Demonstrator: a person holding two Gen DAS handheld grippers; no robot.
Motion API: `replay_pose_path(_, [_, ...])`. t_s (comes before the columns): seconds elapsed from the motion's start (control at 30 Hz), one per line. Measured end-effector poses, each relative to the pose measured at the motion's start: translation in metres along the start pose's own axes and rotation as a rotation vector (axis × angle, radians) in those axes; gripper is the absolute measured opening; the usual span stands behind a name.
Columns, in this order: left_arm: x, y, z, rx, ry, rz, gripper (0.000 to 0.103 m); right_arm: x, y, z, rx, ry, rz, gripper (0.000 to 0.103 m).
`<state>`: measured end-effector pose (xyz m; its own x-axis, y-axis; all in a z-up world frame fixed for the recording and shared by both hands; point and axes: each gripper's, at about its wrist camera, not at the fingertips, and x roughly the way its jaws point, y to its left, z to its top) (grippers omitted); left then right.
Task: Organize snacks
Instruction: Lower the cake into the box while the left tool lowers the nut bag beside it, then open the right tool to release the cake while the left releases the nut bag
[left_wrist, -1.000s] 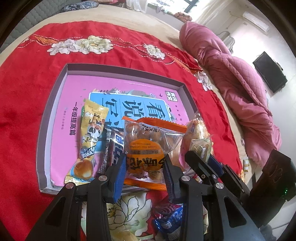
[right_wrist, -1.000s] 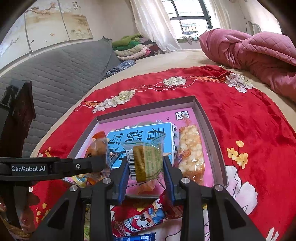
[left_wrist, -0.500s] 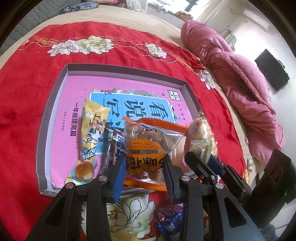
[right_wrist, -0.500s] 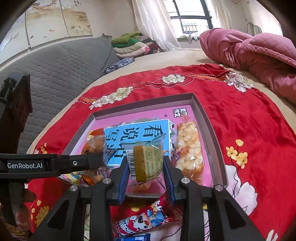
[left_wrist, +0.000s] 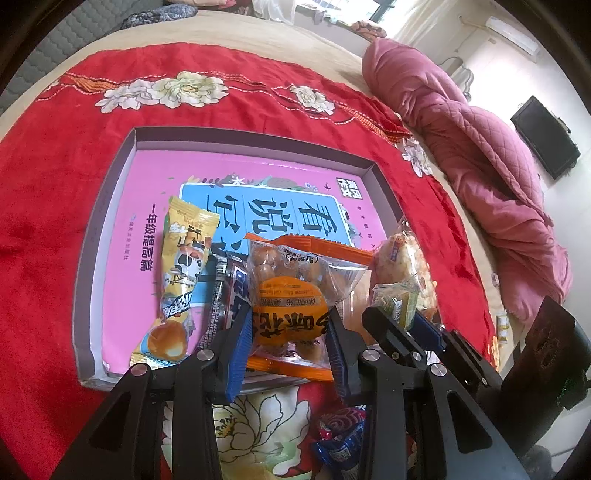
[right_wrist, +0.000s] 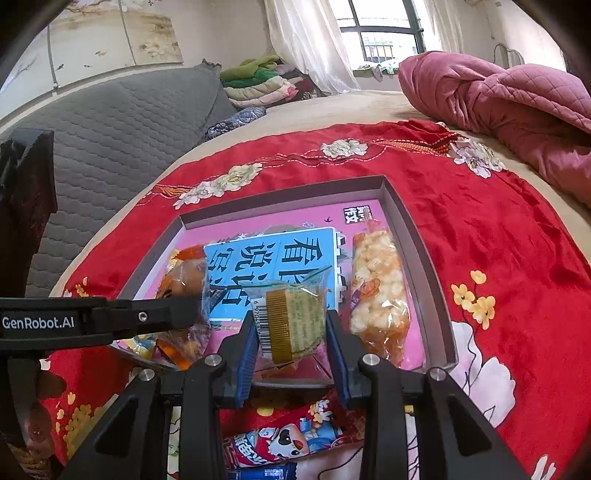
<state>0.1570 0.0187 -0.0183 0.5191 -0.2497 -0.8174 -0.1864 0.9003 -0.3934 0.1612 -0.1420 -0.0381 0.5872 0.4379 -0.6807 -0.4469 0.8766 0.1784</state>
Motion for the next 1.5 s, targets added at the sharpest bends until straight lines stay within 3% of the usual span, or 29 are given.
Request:
replay_pose_path(0.57, [0.001,-0.002,0.000,0.015,0.005,0.012,0.039,0.002,-0.004,0.000,0.014,0.011,0.001,0.037])
replay_pose_path(1.0, [0.005,-0.005,0.002,0.019,0.009,0.017,0.041,-0.005,-0.005,0.001,0.029,-0.022,0.013,0.048])
replay_pose_path(1.5, [0.012,-0.014,0.012,0.039,0.007,0.031,0.043,-0.012,-0.001,0.004,0.008,-0.048,0.015,0.051])
